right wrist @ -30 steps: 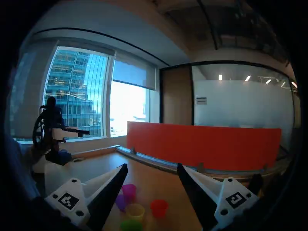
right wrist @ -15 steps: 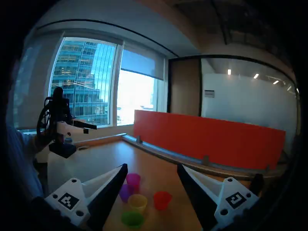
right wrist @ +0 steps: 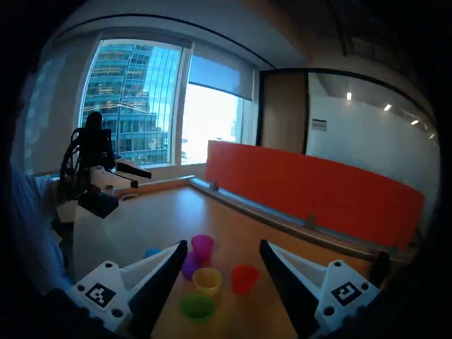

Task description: Pour water

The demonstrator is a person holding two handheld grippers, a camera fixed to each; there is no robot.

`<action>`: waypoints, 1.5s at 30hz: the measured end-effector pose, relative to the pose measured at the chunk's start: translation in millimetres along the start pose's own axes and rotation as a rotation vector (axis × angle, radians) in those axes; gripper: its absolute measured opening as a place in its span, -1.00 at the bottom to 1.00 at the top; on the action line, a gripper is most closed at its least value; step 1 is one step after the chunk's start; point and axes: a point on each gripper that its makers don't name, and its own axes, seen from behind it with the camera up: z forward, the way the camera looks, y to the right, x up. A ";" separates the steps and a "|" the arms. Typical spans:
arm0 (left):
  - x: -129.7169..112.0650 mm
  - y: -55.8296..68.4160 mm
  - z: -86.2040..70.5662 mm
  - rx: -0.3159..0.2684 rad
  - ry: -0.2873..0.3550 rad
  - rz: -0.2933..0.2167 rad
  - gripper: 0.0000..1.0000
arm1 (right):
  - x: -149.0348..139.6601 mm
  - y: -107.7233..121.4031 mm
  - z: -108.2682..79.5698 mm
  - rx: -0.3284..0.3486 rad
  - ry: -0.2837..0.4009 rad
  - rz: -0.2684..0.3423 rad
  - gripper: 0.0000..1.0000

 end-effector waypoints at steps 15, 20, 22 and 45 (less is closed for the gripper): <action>-35.9 5.4 3.9 -0.026 -0.066 0.031 0.91 | -35.8 -11.3 10.9 0.053 -0.092 -0.009 0.98; -50.2 7.7 6.8 -0.039 -0.098 0.035 0.91 | -45.7 -13.9 14.0 0.067 -0.120 -0.017 0.99; -54.6 8.1 7.5 -0.043 -0.108 0.034 0.91 | -50.7 -15.0 14.7 0.072 -0.131 -0.021 0.99; -113.6 20.6 13.0 -0.091 -0.227 0.033 0.91 | -102.4 -24.8 23.6 0.113 -0.236 -0.021 0.98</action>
